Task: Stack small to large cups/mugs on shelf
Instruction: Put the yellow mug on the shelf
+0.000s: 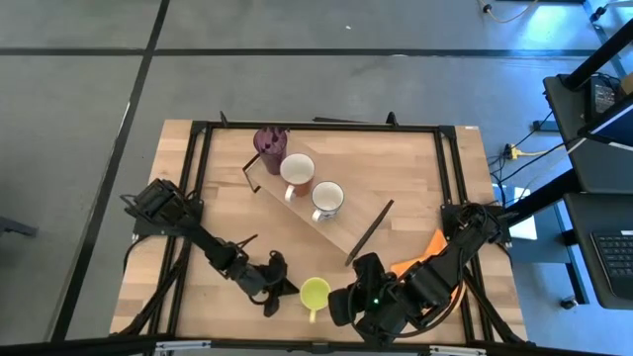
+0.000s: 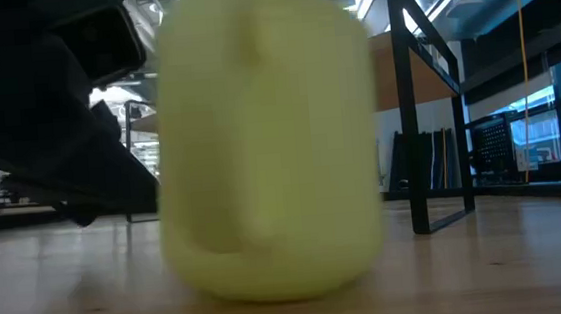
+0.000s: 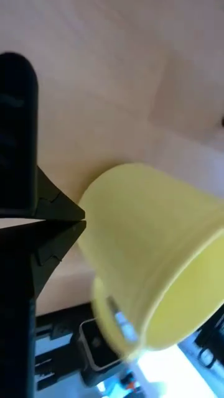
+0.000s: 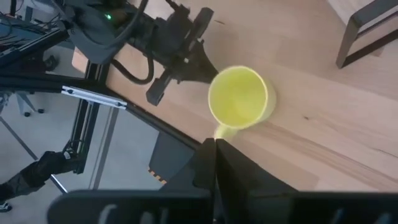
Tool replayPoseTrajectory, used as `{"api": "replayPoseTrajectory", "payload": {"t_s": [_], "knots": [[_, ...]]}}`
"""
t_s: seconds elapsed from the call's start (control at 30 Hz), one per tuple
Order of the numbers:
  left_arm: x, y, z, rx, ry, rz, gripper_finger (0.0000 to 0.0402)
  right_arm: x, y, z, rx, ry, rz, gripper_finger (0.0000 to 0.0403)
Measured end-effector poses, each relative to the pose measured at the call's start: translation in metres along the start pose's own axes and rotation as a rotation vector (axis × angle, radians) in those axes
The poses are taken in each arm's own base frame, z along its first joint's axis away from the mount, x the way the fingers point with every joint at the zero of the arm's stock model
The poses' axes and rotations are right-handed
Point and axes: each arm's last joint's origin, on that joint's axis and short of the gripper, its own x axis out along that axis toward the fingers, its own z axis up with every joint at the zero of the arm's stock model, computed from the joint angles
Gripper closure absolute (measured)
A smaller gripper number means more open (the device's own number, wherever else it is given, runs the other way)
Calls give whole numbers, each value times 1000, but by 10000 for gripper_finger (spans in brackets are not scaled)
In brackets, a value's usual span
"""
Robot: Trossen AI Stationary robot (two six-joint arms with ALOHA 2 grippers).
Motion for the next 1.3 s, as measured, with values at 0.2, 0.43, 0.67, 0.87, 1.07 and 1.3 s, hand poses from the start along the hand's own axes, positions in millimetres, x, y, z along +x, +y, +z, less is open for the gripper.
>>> {"api": "replayPoseTrajectory", "payload": {"t_s": [0.2,0.43,0.67,0.87,1.07,1.3], "knots": [[-2,-1,1,25,2,5,389,-2,-1,-4,-18,7,4,389],[-28,2,8,14,66,188,400,-5,-10,-18,-11,192,-98,395],[-71,-4,24,67,89,292,395,28,-21,-59,79,270,-252,384],[-105,-13,35,40,57,272,400,51,-23,-61,98,145,-276,324],[-132,-19,36,-5,43,258,385,88,-21,-48,99,38,-311,240],[-153,-22,23,-42,68,276,378,116,-21,-35,94,5,-368,191]]}}
